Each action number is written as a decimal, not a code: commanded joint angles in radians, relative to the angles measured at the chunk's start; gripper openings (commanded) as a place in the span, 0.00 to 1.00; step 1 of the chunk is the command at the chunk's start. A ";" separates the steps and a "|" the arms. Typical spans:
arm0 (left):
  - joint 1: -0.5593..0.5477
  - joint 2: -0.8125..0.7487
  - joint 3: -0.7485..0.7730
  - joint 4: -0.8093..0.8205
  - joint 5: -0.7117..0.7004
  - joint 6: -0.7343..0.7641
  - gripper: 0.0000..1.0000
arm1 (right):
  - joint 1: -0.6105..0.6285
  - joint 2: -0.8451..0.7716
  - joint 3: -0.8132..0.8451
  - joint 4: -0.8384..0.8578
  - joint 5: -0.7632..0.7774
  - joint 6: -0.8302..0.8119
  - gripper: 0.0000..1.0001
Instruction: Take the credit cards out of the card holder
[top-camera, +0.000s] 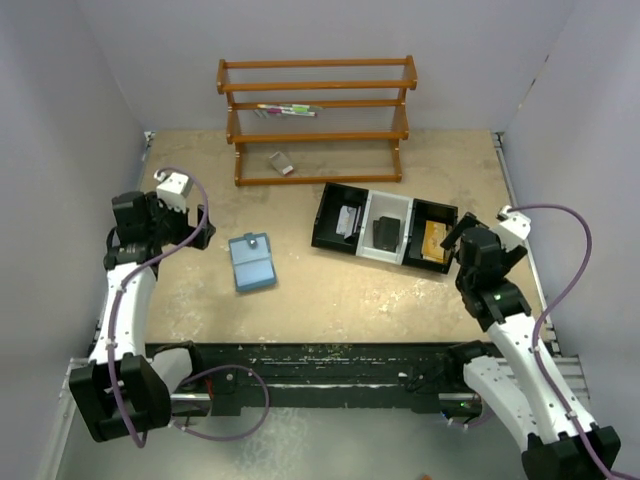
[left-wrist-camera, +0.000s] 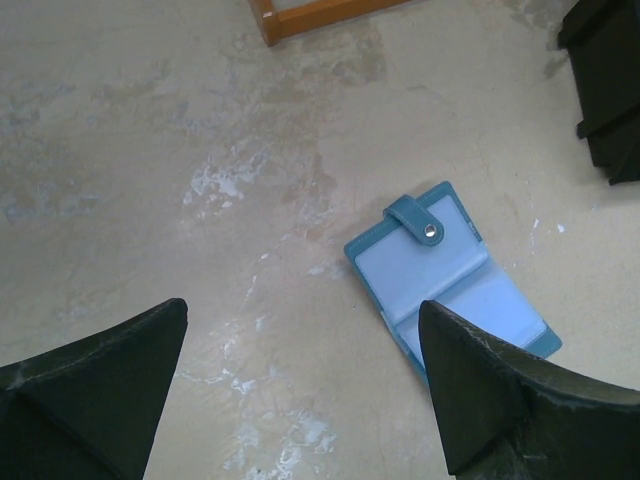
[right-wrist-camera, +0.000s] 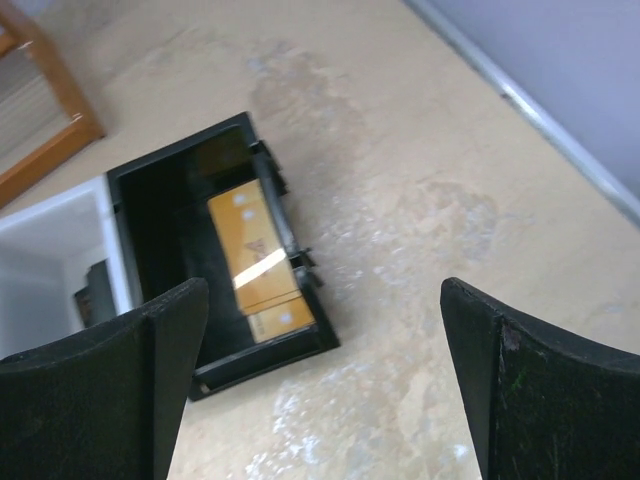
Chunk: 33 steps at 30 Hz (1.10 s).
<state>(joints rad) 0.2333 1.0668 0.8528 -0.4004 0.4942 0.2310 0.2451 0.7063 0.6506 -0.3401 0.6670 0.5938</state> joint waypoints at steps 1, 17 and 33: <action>0.002 -0.060 -0.149 0.224 -0.039 -0.087 0.99 | -0.004 -0.054 -0.041 0.141 0.226 -0.080 0.99; 0.002 -0.349 -0.685 0.694 -0.122 -0.213 0.99 | -0.004 -0.166 -0.137 0.190 0.290 -0.139 1.00; -0.007 -0.594 -0.802 0.663 -0.163 -0.216 0.99 | -0.004 -0.233 -0.325 0.443 0.238 -0.274 1.00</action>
<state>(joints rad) 0.2329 0.4721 0.0692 0.2157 0.3580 0.0360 0.2409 0.4793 0.3706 -0.0135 0.8730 0.3630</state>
